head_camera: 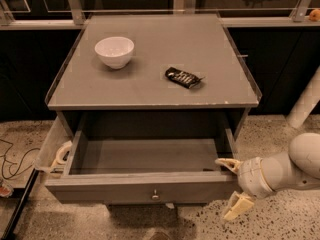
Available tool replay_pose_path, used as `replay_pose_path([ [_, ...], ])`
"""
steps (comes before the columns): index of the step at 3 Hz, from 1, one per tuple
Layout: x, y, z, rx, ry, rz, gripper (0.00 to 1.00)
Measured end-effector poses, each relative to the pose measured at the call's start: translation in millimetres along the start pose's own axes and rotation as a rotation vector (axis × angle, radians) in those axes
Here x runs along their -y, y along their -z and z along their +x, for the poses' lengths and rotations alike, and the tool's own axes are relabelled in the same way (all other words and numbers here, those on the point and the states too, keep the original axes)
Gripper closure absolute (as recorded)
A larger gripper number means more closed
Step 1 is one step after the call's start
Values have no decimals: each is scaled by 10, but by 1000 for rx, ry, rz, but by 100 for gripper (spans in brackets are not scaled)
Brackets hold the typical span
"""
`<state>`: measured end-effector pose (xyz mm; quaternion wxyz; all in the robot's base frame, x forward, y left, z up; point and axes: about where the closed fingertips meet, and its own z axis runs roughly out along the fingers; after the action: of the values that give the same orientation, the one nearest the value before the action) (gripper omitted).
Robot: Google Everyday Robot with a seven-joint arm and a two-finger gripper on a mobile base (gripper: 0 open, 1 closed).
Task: Open top drawer
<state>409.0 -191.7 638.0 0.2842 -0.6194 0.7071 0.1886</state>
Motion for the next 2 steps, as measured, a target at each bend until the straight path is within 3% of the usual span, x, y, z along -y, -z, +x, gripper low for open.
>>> replay_pose_path([
  [2,-114,-29,-73,13,8,-25,61],
])
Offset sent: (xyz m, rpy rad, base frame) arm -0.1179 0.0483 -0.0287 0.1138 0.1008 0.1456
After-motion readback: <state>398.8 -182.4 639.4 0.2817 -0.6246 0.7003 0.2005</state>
